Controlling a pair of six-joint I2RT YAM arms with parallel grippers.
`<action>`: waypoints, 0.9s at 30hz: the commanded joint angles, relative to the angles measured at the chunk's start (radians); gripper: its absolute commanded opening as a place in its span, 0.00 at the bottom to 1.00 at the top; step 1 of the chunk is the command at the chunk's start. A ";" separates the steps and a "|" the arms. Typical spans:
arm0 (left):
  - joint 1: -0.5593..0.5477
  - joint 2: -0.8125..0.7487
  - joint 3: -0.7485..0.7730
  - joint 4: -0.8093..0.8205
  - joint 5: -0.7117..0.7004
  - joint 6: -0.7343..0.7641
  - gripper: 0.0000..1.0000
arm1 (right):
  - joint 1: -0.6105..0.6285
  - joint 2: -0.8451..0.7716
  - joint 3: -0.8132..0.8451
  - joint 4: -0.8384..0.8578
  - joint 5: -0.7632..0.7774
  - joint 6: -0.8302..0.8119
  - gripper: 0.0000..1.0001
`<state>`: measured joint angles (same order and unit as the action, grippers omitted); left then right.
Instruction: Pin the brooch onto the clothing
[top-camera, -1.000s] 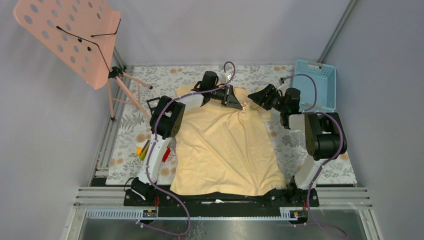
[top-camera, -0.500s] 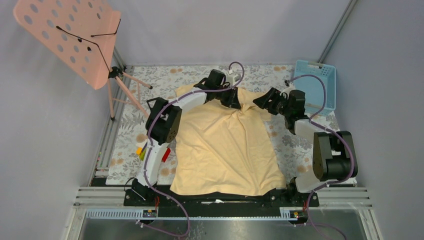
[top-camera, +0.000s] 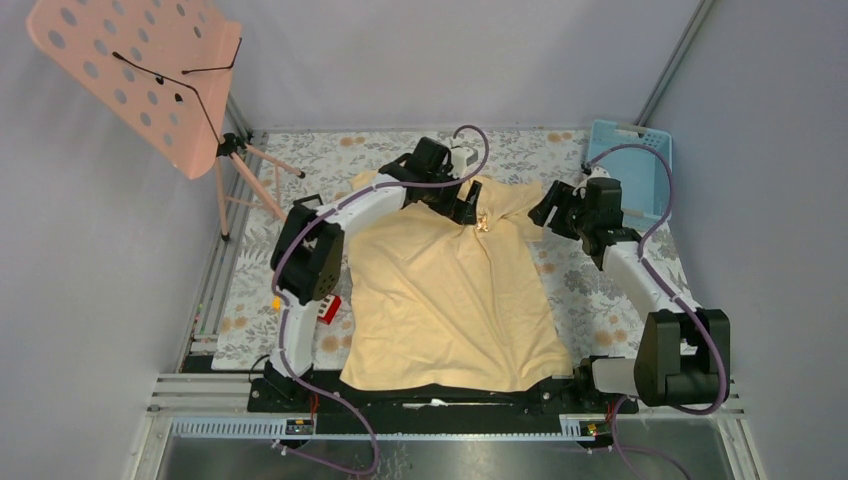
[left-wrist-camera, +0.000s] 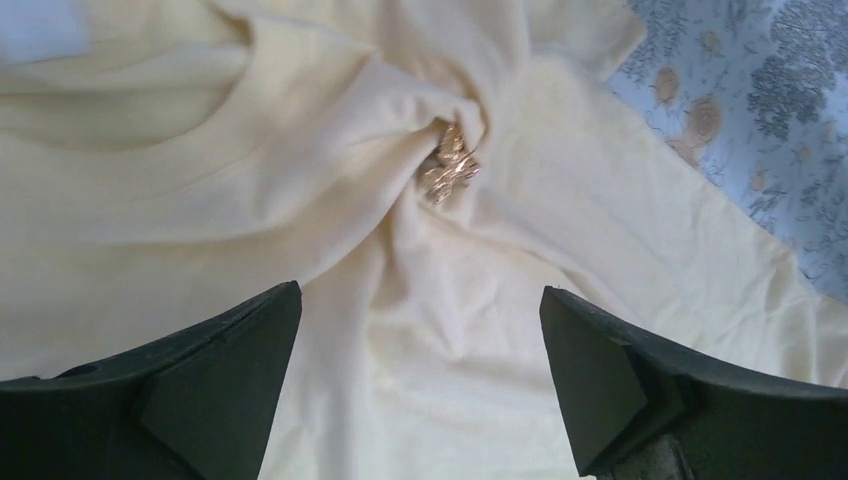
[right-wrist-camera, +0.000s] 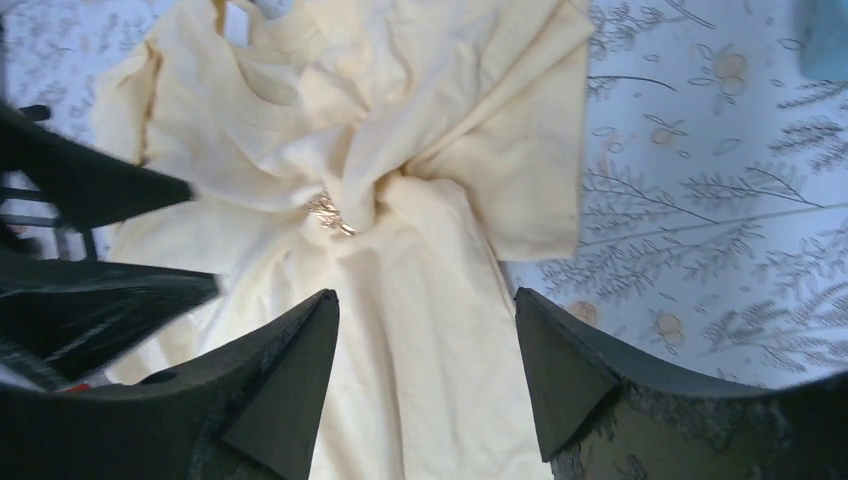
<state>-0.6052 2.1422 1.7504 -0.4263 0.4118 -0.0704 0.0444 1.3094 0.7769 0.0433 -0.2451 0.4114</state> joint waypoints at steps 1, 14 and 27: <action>0.025 -0.207 -0.071 0.003 -0.239 -0.017 0.99 | -0.003 0.021 0.094 -0.218 0.099 -0.059 0.71; 0.214 -0.330 -0.215 -0.156 -0.538 -0.125 0.99 | -0.002 0.325 0.319 -0.417 0.140 -0.107 0.72; 0.303 -0.182 -0.149 -0.213 -0.541 -0.117 0.99 | 0.024 0.524 0.472 -0.523 0.165 -0.125 0.59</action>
<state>-0.3164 1.9255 1.5513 -0.6151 -0.1097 -0.1829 0.0517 1.8053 1.1893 -0.4168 -0.1127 0.3069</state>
